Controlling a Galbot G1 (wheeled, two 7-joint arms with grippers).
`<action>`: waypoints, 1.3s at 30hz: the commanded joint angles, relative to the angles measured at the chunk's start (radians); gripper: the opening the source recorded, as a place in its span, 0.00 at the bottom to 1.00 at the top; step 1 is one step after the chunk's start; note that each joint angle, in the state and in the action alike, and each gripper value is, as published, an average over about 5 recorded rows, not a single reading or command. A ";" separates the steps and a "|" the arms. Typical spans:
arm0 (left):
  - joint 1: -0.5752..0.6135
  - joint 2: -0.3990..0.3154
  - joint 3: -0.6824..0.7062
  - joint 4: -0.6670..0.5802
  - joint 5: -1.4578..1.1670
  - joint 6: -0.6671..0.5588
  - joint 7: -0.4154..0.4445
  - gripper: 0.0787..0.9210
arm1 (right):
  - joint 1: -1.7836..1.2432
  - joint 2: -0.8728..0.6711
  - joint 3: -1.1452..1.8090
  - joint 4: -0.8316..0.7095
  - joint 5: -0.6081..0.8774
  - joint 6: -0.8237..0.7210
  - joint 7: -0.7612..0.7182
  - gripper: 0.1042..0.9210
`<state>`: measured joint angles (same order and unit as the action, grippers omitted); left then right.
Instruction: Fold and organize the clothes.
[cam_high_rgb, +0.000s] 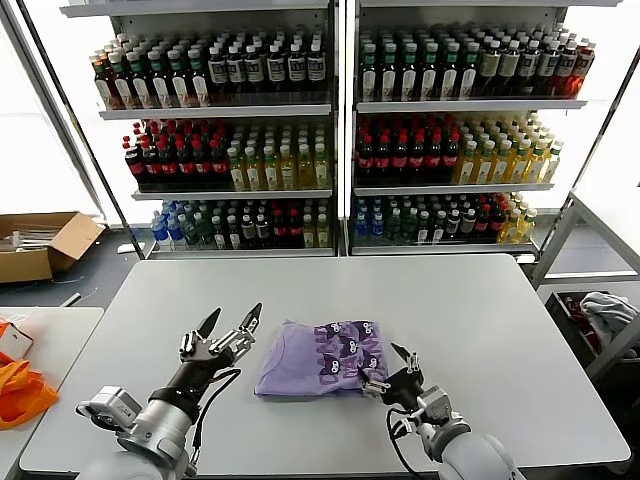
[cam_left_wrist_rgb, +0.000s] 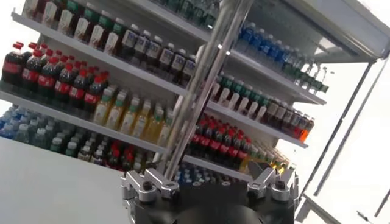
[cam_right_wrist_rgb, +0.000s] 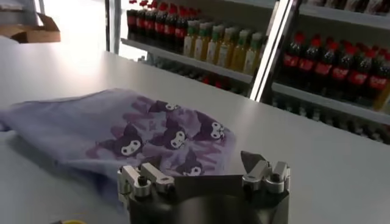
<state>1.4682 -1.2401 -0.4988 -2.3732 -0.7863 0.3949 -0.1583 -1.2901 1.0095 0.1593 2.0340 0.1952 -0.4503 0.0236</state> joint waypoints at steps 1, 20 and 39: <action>-0.002 -0.005 0.004 0.005 0.000 0.000 0.001 0.88 | -0.167 -0.075 0.008 0.078 -0.203 -0.011 -0.028 0.88; 0.042 -0.009 -0.009 -0.032 0.009 0.001 0.002 0.88 | 0.176 0.213 -0.153 0.039 0.183 0.063 0.223 0.88; 0.056 -0.023 -0.036 -0.023 0.016 -0.002 0.008 0.88 | 0.405 0.450 -0.304 -0.504 0.173 0.031 0.262 0.88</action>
<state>1.5262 -1.2605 -0.5320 -2.4074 -0.7715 0.3938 -0.1516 -0.9980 1.3454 -0.0745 1.7655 0.3523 -0.3708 0.2319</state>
